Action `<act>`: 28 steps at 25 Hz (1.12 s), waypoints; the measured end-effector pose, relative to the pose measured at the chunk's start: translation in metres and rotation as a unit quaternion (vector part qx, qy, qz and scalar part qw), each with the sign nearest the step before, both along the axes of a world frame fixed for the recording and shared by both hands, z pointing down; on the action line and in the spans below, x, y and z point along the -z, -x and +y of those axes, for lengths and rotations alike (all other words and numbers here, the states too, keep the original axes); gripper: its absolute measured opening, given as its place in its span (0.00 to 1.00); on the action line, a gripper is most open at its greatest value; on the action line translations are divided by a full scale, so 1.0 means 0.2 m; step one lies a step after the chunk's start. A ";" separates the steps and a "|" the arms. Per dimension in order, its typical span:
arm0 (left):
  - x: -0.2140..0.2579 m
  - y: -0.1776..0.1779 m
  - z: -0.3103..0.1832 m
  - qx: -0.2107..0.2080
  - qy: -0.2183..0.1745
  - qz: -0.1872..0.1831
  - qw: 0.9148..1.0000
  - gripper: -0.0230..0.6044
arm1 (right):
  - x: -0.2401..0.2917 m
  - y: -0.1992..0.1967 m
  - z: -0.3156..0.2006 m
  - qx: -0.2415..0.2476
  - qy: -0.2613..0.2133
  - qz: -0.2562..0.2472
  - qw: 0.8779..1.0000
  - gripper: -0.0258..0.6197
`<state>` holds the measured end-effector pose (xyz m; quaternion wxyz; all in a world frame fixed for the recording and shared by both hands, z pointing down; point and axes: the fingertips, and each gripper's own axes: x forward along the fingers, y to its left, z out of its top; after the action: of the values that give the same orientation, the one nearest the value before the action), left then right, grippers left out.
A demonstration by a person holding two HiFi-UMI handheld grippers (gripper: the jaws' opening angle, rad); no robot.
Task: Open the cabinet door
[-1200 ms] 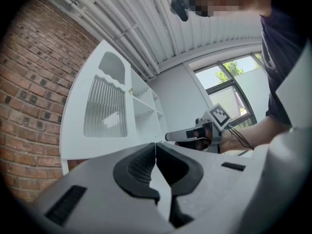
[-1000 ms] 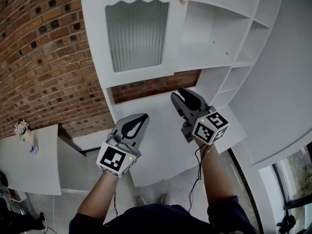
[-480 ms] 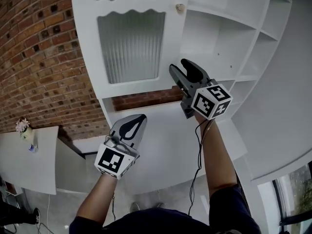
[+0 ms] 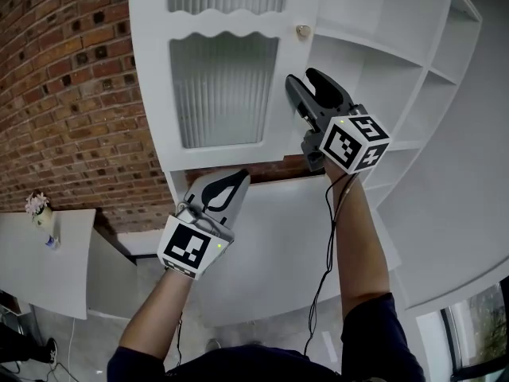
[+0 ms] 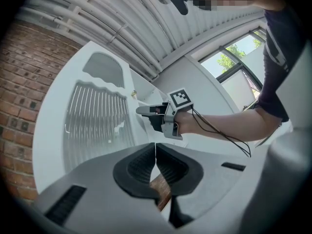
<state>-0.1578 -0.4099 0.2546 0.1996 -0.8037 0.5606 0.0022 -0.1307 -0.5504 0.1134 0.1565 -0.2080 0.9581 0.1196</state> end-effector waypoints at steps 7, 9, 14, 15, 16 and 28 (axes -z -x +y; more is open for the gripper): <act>0.01 0.00 -0.02 0.000 -0.003 -0.002 1.000 0.05 | 0.01 0.02 -0.01 0.015 0.013 0.004 1.000 0.36; 0.00 0.00 0.00 0.001 0.006 -0.005 1.000 0.05 | 0.01 0.02 -0.01 0.018 0.020 0.000 1.000 0.36; -0.02 0.00 0.08 0.003 0.008 -0.007 1.000 0.05 | 0.02 -0.07 0.03 0.013 0.025 -0.026 0.999 0.23; -0.02 -0.01 0.09 0.003 0.008 -0.007 1.000 0.05 | 0.02 -0.08 0.06 0.014 0.025 -0.030 0.999 0.23; -0.02 -0.01 0.11 0.002 0.008 -0.006 1.000 0.05 | 0.02 -0.09 0.09 0.015 0.024 -0.033 0.999 0.23; 0.05 -0.20 0.39 -0.010 -0.023 -0.012 1.000 0.05 | 0.01 -0.28 0.55 -0.008 -0.001 -0.070 0.997 0.23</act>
<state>-0.1180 -0.3317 0.2452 0.2247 -0.8043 0.5501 0.0073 -0.0747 -0.4402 0.1114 0.2227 -0.2233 0.9430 0.1067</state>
